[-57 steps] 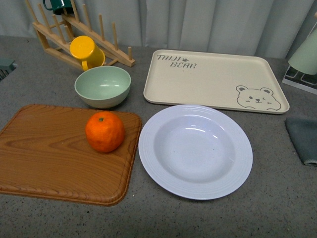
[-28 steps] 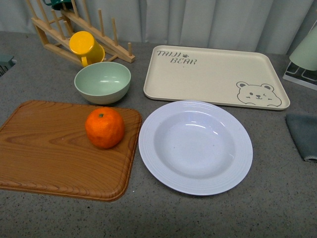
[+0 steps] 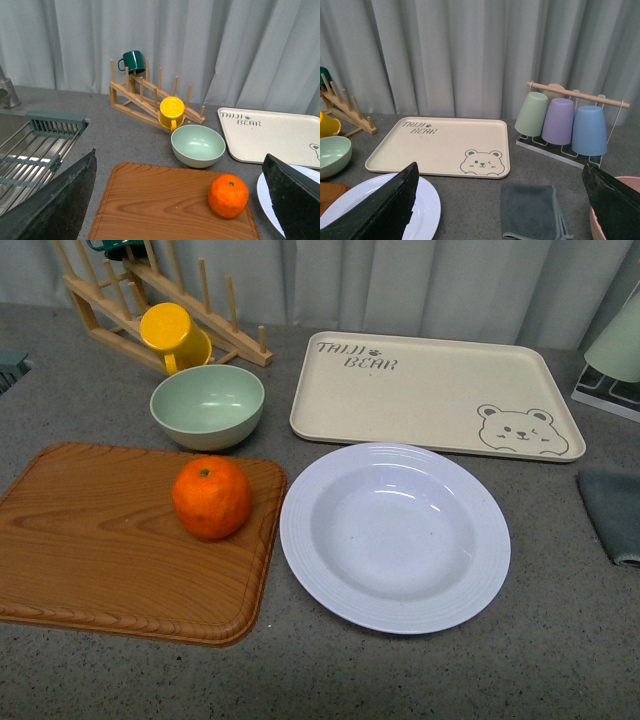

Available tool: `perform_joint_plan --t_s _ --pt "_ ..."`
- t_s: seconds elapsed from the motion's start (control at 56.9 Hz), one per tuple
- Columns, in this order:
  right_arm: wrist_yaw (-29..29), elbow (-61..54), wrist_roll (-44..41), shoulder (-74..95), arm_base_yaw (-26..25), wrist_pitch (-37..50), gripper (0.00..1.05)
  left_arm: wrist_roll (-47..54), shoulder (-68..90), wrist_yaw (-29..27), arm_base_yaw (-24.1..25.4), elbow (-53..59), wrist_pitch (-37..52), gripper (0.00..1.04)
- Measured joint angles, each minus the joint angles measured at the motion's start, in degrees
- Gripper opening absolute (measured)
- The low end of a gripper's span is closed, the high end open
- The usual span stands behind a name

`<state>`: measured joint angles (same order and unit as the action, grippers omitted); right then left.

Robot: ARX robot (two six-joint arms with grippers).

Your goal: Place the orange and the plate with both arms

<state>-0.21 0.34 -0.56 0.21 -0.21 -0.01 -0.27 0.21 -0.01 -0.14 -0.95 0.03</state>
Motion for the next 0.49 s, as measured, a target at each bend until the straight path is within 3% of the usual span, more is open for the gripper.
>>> perform_joint_plan --t_s 0.492 --pt "0.0 0.0 0.0 0.0 0.0 0.0 0.96 0.0 0.0 0.0 0.0 0.0 0.0 0.98"
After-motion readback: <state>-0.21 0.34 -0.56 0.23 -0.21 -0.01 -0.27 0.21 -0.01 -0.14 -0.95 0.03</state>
